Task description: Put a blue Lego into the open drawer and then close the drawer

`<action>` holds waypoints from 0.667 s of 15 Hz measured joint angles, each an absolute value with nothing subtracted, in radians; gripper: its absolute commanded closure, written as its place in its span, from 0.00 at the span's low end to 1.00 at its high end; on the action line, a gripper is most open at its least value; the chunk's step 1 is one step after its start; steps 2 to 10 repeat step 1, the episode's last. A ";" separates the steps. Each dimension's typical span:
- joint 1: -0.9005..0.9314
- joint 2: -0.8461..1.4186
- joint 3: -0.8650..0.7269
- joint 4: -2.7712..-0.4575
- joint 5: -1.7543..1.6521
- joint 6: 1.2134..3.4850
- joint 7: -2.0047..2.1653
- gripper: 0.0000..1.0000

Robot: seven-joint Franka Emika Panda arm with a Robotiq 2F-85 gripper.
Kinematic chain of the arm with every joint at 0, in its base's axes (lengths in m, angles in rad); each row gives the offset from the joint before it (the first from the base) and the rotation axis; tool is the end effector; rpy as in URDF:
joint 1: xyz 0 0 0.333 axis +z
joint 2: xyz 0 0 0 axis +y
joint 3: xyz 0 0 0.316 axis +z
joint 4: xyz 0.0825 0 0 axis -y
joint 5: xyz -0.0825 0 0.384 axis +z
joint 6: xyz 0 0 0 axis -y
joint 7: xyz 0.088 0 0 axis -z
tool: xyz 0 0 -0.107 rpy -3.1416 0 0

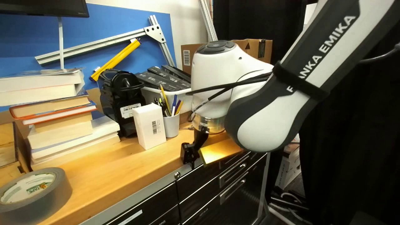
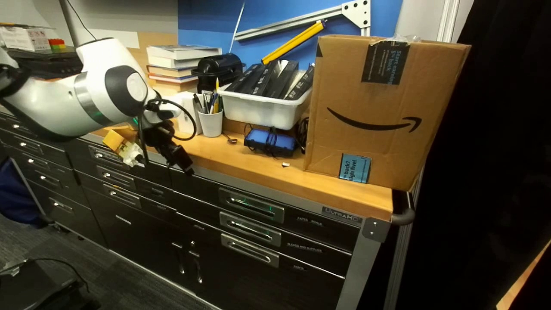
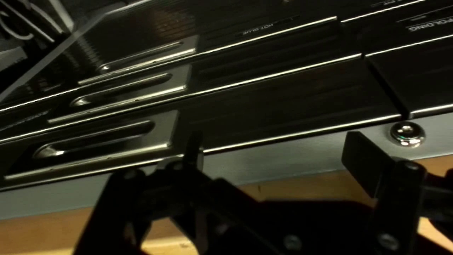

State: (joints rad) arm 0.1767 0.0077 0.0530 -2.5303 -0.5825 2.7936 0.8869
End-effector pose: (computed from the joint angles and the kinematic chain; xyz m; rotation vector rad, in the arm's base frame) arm 0.4584 0.1333 0.2934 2.9955 -0.1985 0.5284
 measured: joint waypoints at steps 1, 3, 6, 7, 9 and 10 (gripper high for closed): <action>0.170 -0.013 0.059 -2.564 -0.497 2.827 0.819 0.00; 0.170 -0.013 0.059 -2.564 -0.497 2.827 0.819 0.00; 0.170 -0.013 0.059 -2.564 -0.497 2.827 0.819 0.00; 0.170 -0.013 0.059 -2.564 -0.497 2.827 0.819 0.00; 0.170 -0.013 0.059 -2.564 -0.497 2.827 0.819 0.00; 0.170 -0.013 0.059 -2.564 -0.497 2.827 0.819 0.00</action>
